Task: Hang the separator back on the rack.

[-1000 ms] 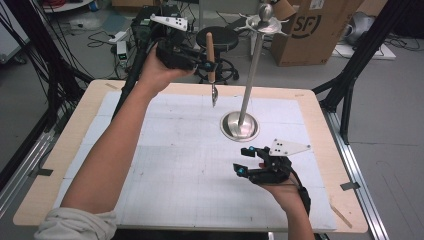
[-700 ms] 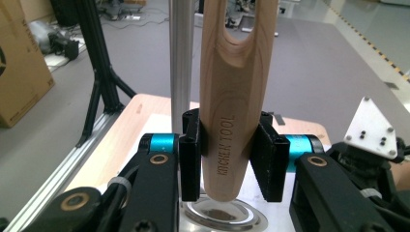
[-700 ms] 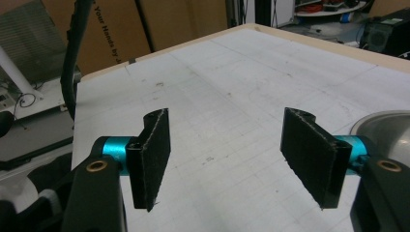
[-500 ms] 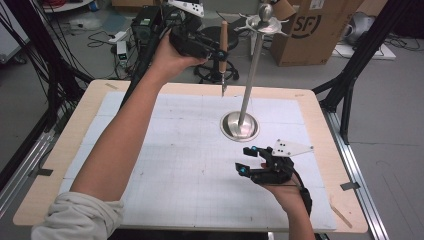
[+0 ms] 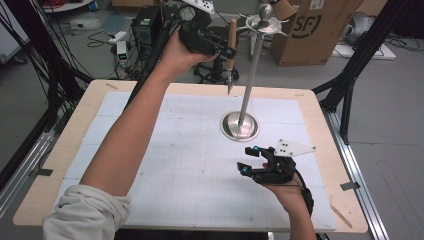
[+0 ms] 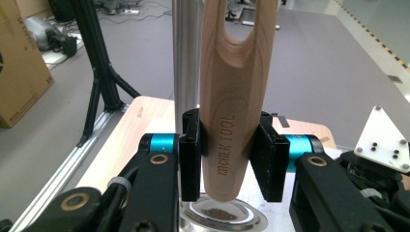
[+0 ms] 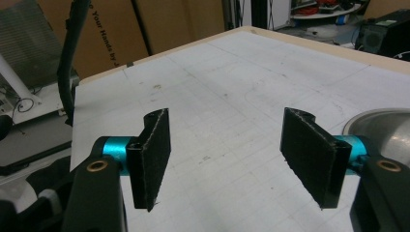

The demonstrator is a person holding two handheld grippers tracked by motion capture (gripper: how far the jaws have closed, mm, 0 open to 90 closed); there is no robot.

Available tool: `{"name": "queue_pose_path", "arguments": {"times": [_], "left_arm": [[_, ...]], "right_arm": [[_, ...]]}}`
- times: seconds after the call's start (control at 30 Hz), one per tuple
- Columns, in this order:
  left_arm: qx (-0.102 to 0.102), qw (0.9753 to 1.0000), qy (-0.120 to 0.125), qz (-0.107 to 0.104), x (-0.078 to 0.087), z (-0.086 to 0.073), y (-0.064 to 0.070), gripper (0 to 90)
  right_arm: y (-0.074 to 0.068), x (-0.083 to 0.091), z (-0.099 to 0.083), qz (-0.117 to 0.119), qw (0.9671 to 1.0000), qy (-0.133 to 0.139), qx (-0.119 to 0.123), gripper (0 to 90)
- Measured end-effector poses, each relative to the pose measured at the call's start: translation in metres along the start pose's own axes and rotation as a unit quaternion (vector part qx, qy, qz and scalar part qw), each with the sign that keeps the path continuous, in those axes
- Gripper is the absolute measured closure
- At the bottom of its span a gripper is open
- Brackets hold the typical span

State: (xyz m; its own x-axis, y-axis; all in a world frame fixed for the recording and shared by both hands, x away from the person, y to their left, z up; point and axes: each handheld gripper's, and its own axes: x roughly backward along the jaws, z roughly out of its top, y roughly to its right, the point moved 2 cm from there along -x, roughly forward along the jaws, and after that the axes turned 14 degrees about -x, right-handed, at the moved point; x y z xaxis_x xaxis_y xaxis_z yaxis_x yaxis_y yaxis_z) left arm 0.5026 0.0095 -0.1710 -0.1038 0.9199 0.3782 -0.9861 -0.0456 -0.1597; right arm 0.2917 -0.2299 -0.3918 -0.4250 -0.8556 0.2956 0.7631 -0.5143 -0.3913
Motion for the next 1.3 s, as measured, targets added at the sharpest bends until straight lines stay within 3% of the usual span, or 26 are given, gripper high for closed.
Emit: {"name": "queue_pose_path", "arguments": {"times": [0.53,1.3], "left_arm": [[0.002,0.9998,-0.018,0.012,-0.005,-0.004,-0.005,67.8],[-0.001,0.9997,-0.019,0.015,-0.015,-0.001,-0.007,67.7]], "right_arm": [[0.001,0.000,0.000,0.001,1.0000,0.000,-0.001,34.6],[0.001,-0.001,-0.001,0.003,1.0000,-0.001,-0.002,34.6]]}}
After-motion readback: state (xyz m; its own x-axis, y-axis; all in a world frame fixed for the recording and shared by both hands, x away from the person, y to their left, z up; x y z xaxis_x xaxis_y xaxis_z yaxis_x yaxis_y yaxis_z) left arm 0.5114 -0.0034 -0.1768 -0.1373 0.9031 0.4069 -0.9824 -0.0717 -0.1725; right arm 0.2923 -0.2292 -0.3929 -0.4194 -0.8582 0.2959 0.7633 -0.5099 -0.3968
